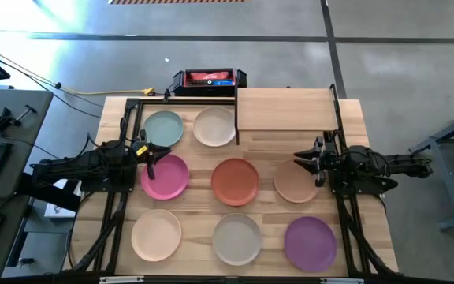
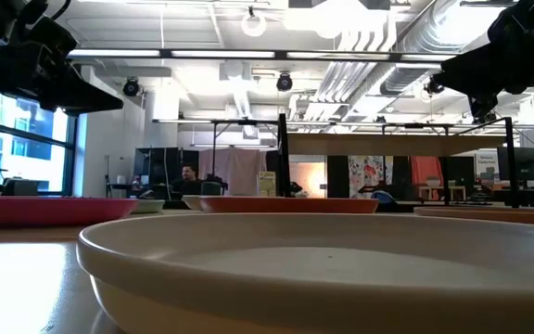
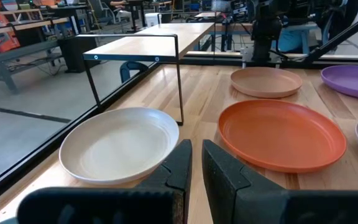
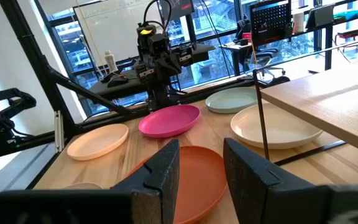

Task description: Place and stack plates onto a shelf

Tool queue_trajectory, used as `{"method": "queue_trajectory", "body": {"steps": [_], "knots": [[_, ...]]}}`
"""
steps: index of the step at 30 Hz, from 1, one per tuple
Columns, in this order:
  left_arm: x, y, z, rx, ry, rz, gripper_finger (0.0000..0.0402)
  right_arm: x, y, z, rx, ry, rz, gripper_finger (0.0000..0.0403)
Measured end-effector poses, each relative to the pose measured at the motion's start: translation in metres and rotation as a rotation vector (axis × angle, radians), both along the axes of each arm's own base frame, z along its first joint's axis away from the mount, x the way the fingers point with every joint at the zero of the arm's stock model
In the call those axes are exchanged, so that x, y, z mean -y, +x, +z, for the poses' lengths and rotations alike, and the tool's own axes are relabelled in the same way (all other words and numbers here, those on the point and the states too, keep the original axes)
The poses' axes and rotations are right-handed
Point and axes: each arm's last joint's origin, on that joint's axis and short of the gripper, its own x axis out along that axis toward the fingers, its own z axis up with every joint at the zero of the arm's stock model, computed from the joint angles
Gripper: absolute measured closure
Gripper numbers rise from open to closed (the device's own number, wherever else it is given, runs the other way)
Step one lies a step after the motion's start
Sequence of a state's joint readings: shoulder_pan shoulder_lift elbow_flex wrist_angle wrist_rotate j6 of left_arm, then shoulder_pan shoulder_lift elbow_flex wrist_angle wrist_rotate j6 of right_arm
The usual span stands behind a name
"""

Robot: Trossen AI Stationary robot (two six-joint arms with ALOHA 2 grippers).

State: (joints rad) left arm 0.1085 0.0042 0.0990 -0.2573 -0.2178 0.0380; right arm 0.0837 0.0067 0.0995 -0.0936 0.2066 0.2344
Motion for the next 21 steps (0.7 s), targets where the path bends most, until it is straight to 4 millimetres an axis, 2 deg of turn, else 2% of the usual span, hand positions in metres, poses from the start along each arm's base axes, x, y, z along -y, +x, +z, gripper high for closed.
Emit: {"method": "queue_trajectory", "body": {"steps": [12,21], "knots": [[0.000,0.001,0.005,0.103,-0.156,0.025,0.0374,0.000,0.000,0.000,0.000,0.000,0.000,0.0295],[0.000,0.001,0.017,0.310,-0.368,0.033,0.0374,0.000,0.000,0.000,0.000,0.000,0.000,0.0295]]}}
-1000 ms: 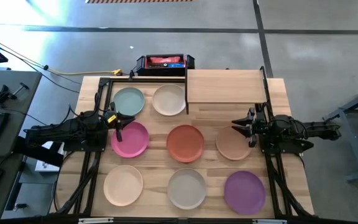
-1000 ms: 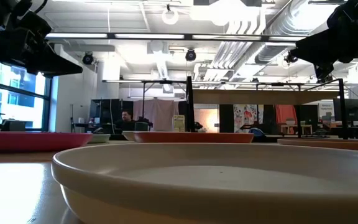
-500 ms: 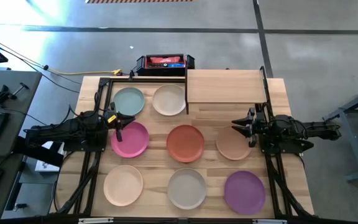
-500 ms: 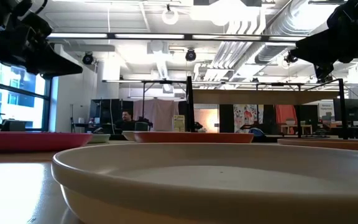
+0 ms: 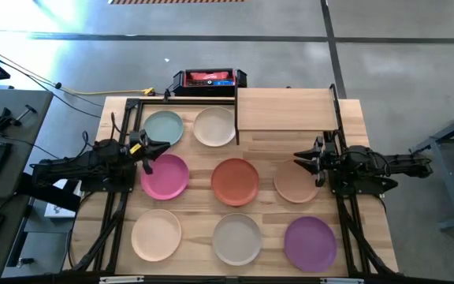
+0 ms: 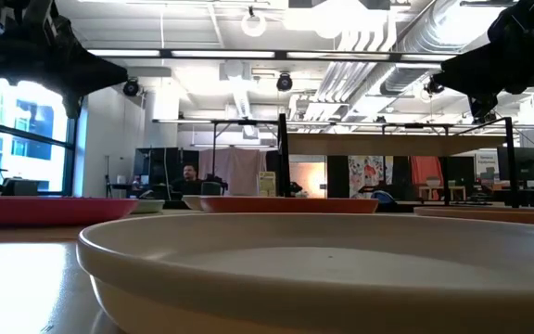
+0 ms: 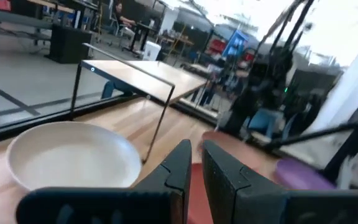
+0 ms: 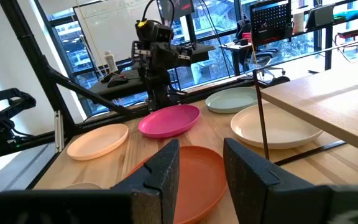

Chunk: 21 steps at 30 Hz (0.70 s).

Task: Place and stack plates onto a shelf
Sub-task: Put the orange plate on the shelf

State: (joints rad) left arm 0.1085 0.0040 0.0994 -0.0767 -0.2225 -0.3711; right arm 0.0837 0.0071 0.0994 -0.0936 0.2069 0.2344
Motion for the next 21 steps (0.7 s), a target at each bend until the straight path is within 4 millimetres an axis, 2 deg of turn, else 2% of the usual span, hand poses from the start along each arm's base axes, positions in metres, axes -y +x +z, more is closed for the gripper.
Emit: {"method": "queue_trajectory", "body": {"steps": [12,21], "knots": [[-0.003,-0.001,0.007,0.054,0.040,0.097,0.0374,0.000,0.000,0.000,0.000,0.000,0.000,0.0295],[-0.003,-0.002,0.014,0.130,0.063,0.107,0.0374,0.000,0.000,0.000,0.001,0.000,0.000,0.0295]]}}
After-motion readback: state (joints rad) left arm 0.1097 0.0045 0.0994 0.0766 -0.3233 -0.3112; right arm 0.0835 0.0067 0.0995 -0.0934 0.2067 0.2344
